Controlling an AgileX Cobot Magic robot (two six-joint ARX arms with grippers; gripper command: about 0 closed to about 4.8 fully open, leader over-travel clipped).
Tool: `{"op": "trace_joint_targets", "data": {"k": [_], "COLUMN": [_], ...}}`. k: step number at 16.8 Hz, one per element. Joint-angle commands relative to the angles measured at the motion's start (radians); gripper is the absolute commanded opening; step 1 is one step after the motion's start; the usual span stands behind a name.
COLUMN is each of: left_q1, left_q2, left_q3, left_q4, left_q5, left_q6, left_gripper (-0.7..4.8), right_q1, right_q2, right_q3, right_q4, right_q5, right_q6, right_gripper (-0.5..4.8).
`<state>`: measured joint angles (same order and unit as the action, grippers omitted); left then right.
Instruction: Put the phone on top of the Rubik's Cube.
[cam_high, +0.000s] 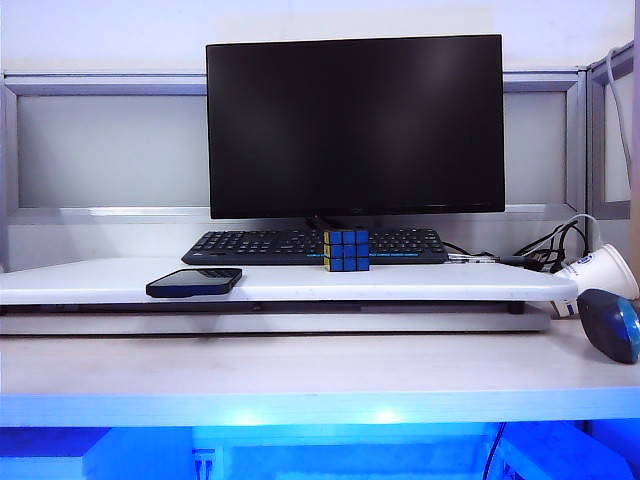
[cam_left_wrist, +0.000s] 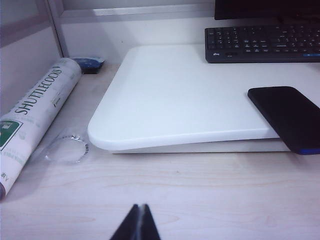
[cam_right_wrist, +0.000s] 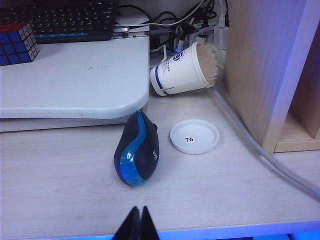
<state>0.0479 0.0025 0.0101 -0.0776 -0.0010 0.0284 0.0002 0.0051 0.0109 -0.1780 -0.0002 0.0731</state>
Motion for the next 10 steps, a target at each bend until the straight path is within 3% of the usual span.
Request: {"op": "trace_joint_targets", "data": {"k": [1, 6, 10], "left_q1": [0.002, 0.002, 0.002], "left_q2": [0.000, 0.000, 0.000], "left_q3": [0.001, 0.001, 0.001], "left_q4": [0.012, 0.012, 0.012], "left_q5": [0.005, 0.016, 0.172], "left_q6": [-0.003, -0.004, -0.012], "left_gripper": [-0.02, -0.02, -0.02], "right_q1": [0.000, 0.000, 0.001], "right_q2": [-0.001, -0.001, -0.001], "right_q3": [-0.008, -0.008, -0.008], "right_q4": [0.014, 0.014, 0.041], "right_q5": [-0.002, -0.012, -0.135], "right_q6": [-0.002, -0.002, 0.007], "right_gripper": [0.09, 0.09, 0.12]}}
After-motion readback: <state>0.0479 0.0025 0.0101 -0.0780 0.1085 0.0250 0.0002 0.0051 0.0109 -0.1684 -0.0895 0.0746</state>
